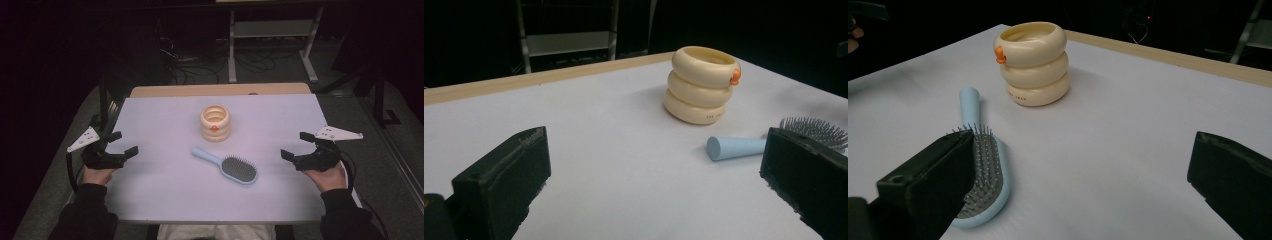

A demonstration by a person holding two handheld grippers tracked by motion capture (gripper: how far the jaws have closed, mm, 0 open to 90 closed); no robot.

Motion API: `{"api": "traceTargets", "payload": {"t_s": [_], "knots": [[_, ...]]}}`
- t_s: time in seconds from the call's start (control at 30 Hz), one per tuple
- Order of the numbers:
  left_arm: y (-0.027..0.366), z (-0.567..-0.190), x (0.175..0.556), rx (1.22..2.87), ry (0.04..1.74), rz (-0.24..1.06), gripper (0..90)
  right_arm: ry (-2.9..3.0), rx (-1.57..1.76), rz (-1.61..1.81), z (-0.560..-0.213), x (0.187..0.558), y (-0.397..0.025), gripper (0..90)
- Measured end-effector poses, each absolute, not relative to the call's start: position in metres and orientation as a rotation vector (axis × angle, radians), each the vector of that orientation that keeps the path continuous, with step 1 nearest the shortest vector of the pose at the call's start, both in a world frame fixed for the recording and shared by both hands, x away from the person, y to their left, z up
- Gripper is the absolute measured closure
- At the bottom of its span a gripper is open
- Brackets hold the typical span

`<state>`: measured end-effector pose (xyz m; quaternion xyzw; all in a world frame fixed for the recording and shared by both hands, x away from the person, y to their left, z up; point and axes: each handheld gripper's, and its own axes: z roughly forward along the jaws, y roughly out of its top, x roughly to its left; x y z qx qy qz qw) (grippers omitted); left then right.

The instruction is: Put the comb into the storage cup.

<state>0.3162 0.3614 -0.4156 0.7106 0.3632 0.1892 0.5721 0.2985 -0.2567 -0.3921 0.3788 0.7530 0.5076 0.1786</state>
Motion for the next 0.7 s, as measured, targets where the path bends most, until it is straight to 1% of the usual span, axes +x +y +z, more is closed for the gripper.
{"api": "traceTargets", "payload": {"t_s": [0.37,0.7], "knots": [[0.361,-0.406,0.319,1.709,0.848,0.455,0.0,2.137,1.064,1.435,-0.392,0.298,-0.257,0.0],[0.347,-0.384,0.328,1.765,0.773,0.453,0.0,2.138,1.07,1.43,-0.392,0.298,-0.258,0.0]]}}
